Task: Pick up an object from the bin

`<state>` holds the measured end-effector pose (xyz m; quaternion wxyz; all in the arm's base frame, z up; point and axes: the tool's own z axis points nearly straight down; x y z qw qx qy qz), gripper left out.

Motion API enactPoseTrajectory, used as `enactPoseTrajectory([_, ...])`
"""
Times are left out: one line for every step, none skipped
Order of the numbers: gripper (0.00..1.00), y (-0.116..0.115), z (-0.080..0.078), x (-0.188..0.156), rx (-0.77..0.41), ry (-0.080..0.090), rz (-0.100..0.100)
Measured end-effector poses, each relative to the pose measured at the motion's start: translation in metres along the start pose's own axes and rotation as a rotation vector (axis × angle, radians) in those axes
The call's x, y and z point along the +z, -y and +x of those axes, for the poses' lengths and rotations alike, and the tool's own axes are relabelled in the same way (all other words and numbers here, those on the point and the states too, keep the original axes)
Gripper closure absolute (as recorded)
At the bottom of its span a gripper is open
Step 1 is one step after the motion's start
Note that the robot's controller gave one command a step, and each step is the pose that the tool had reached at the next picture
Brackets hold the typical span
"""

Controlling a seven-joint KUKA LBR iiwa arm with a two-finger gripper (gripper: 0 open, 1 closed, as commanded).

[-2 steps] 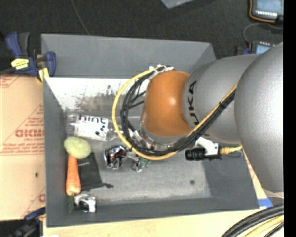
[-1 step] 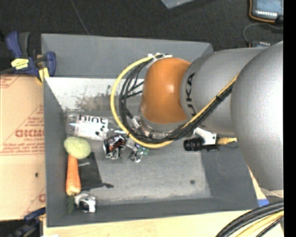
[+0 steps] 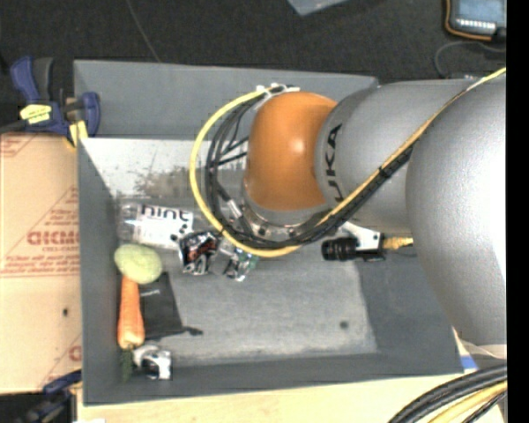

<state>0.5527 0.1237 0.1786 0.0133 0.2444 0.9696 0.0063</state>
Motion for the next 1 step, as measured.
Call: enactPoseTrajectory([1.0, 0.003, -0.0055, -0.015, -0.003, -0.003, 0.001])
